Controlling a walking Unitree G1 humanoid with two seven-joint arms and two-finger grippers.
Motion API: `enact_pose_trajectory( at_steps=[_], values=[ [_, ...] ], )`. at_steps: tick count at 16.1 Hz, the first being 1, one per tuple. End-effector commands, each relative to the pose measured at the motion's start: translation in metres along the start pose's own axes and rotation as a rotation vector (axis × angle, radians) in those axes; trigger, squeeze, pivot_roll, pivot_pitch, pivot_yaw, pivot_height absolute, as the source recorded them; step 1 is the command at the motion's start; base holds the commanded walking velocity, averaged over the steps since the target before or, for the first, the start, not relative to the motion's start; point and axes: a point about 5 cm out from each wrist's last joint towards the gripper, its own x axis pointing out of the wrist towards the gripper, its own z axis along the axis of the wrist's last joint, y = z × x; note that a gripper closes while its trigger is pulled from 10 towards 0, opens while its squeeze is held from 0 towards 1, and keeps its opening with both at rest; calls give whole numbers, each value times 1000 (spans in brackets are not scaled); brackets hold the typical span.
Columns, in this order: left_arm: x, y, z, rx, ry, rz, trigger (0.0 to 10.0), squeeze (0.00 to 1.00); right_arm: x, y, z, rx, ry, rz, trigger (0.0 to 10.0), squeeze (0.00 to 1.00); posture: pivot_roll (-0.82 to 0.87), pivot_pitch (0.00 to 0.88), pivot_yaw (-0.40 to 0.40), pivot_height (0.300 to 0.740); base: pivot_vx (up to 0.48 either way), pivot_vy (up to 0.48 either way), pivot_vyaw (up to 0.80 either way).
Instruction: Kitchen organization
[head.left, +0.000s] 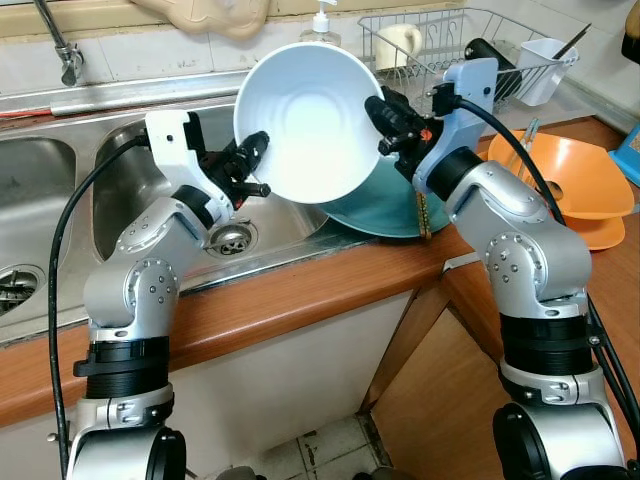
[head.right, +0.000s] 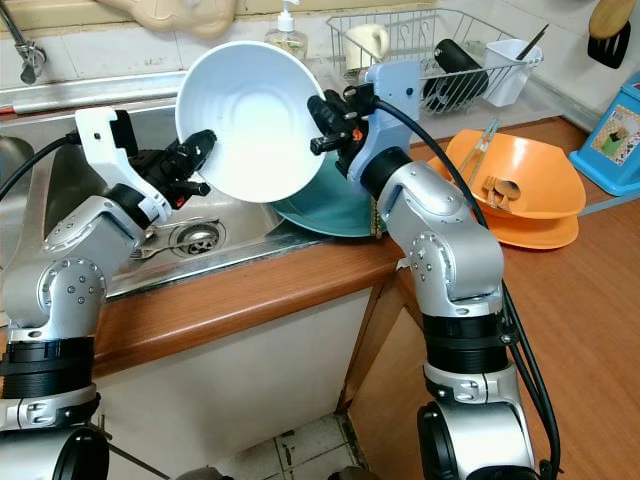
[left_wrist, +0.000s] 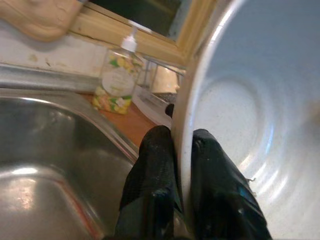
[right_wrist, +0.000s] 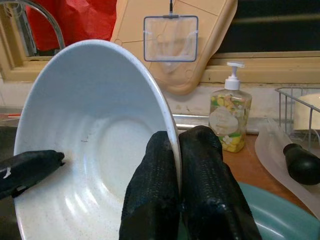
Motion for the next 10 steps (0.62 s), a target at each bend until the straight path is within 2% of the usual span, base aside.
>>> enact_pose_trajectory(
  at_steps=[1,2,3,6,7,10],
  values=[
    [-1,0,-2,10,17,-2,0,0,-4,-2,12,-25,-58,-13,10000,0,-54,0,3,740,0,0,0],
    [0,1,-1,-3,4,10,0,0,-4,-2,12,-31,-59,-15,10000,0,-52,0,3,740,0,0,0],
    [0,2,0,-7,-5,23,0,0,-5,-1,11,-28,-59,-13,10000,1000,-47,0,3,740,0,0,0],
    [-1,8,8,-22,-55,62,0,0,-4,3,11,-35,-55,12,10000,1000,-45,0,5,740,0,0,0],
    [-1,11,12,-29,-82,85,0,0,-5,5,11,-49,-53,22,10000,0,-44,0,4,740,0,0,0],
    [-2,28,24,-8,-139,185,0,0,-8,14,9,-100,-23,103,10000,0,-45,0,5,740,0,0,0]
  ],
)
